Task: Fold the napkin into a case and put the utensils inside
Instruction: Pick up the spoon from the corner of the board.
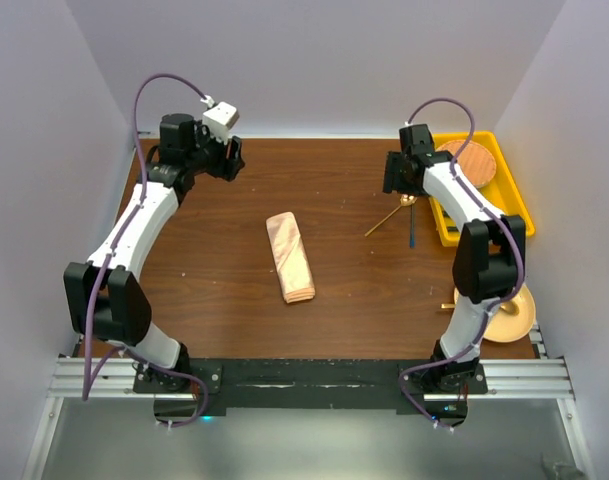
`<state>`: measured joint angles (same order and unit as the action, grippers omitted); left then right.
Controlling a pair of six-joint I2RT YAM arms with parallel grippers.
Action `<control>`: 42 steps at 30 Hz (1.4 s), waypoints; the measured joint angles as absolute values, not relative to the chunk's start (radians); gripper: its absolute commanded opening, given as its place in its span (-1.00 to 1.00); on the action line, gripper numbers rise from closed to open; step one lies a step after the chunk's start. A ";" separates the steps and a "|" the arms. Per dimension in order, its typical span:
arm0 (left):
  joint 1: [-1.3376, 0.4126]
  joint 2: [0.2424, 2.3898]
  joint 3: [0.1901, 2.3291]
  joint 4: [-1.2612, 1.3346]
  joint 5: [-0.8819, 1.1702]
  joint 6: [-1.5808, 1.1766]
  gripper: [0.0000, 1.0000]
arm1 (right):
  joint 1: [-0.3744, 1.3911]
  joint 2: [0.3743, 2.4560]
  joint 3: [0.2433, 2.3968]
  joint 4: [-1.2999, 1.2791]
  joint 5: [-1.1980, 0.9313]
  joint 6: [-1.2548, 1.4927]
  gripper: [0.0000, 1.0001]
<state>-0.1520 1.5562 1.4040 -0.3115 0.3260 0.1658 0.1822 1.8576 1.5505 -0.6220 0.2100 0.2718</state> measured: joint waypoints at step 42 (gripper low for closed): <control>-0.118 1.631 1.464 -0.408 0.216 0.151 0.27 | 0.148 2.257 1.829 -0.779 0.155 0.401 -0.63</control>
<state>-0.1177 1.6310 1.4643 -0.4080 0.2157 0.1509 0.1478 2.2570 1.8290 -0.7788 0.1547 0.4011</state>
